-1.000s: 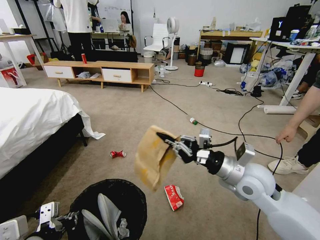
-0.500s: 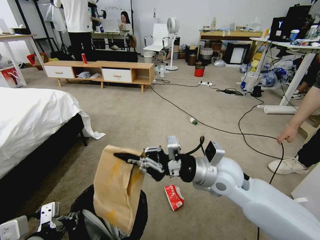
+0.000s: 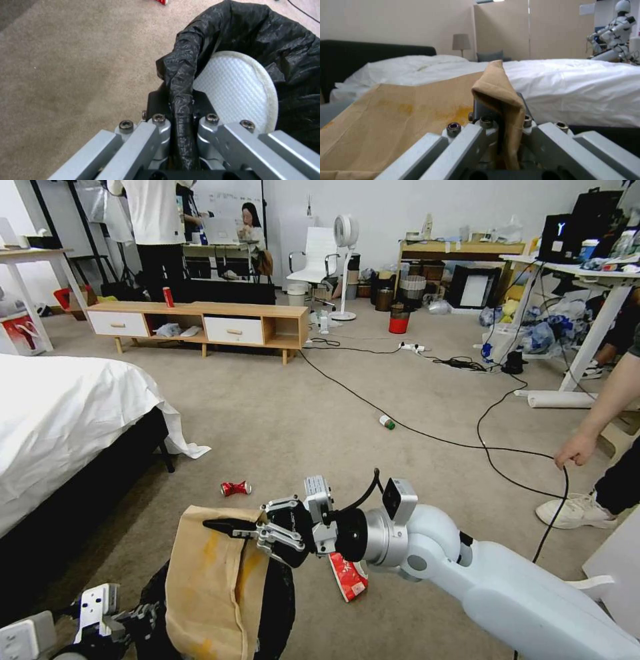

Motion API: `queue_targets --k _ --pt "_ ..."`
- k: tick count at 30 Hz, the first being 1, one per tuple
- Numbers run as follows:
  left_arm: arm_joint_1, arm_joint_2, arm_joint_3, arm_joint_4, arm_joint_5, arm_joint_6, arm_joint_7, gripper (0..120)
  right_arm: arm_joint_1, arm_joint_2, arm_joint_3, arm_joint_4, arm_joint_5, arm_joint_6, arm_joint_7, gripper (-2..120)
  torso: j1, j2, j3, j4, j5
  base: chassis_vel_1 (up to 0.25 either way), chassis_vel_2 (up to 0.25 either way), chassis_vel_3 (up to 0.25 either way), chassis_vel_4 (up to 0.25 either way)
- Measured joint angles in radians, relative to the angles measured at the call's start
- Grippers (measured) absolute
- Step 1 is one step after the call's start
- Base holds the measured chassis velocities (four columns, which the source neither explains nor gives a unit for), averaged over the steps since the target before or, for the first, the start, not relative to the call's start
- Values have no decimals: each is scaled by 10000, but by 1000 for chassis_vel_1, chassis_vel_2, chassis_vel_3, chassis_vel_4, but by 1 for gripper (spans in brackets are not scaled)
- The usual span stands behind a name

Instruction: Pick up the trash bin and place the garbage on the floor into it.

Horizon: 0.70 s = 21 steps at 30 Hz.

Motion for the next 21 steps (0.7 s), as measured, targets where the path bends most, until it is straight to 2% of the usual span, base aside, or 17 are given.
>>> queue_targets --k 21 --pt "63 20 -26 0 -266 0 -117 4 -286 63 -285 -732 -937 328 159 0 0 0 0 0 -1 0 0 0 0"
